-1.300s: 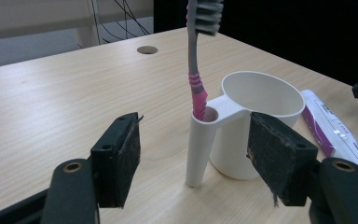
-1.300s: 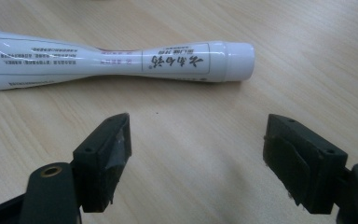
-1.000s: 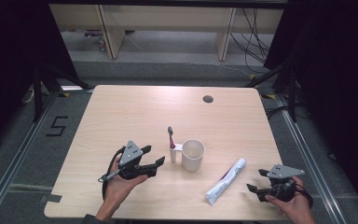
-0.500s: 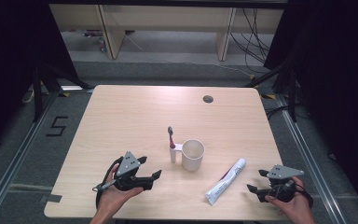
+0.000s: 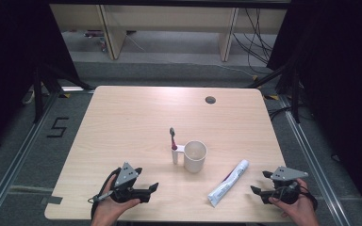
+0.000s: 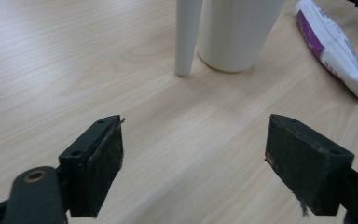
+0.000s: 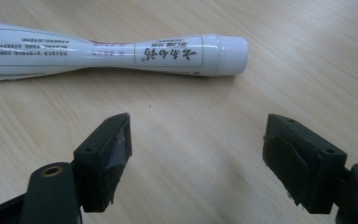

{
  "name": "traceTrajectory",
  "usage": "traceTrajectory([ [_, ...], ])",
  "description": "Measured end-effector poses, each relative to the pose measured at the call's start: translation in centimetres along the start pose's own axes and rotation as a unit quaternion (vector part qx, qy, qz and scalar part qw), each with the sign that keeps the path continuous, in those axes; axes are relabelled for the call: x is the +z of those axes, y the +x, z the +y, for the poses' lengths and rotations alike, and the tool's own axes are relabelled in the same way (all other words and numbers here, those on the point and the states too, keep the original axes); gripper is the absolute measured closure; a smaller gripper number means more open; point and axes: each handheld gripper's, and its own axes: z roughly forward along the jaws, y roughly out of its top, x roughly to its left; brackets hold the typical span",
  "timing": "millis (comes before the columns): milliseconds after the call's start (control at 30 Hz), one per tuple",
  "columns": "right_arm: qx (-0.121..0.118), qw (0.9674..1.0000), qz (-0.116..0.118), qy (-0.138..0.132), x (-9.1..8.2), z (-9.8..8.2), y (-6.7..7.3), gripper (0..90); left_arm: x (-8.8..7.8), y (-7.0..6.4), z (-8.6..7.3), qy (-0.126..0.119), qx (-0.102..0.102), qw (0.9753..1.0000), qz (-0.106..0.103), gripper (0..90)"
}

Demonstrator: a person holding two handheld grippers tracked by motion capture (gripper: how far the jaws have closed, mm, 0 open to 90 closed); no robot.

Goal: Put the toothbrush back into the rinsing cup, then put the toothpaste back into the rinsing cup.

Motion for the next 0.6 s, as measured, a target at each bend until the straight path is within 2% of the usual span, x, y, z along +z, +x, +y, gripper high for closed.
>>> traceTrajectory([
  [67,0.000,1.0000,0.000,-0.001,0.0,0.0,0.0,24.7,-0.4,0.0,-0.4,0.003,-0.004,1.0000,0.003,16.8],
  [100,0.011,0.9999,0.003,0.002,0.0,0.0,0.2,24.8,-0.6,0.0,-0.7,0.006,-0.008,0.9999,0.003,16.5],
  [233,0.005,1.0000,0.001,-0.002,0.0,-0.1,0.1,24.7,-1.0,-0.1,-1.4,0.010,-0.019,0.9998,0.007,16.4],
  [400,0.010,0.9999,0.002,0.001,0.0,0.0,0.2,24.7,-1.5,-0.1,-1.9,0.021,-0.014,0.9997,0.008,16.4],
  [433,0.001,1.0000,0.000,0.000,0.0,0.0,0.1,24.7,-1.5,-0.4,-2.1,0.017,-0.023,0.9995,0.008,16.4],
  [467,0.001,1.0000,0.000,0.000,0.0,0.0,0.1,24.7,-1.6,-0.4,-2.2,0.020,-0.021,0.9996,0.008,16.4],
  [500,-0.004,1.0000,0.002,-0.003,0.0,0.0,0.2,24.7,-1.7,-0.4,-2.5,0.035,-0.006,0.9993,0.008,16.4],
  [533,0.004,1.0000,0.006,0.002,-0.1,0.1,0.2,24.7,-1.7,-0.4,-2.5,0.035,-0.006,0.9993,0.008,16.4],
  [567,-0.001,1.0000,0.000,-0.003,-0.1,0.1,0.2,24.7,-1.6,-0.5,-2.6,0.030,-0.010,0.9995,0.007,16.4],
  [600,0.004,1.0000,0.005,-0.002,-0.1,0.1,0.3,24.7,-1.8,-0.5,-2.7,0.040,-0.003,0.9992,0.009,16.4],
])
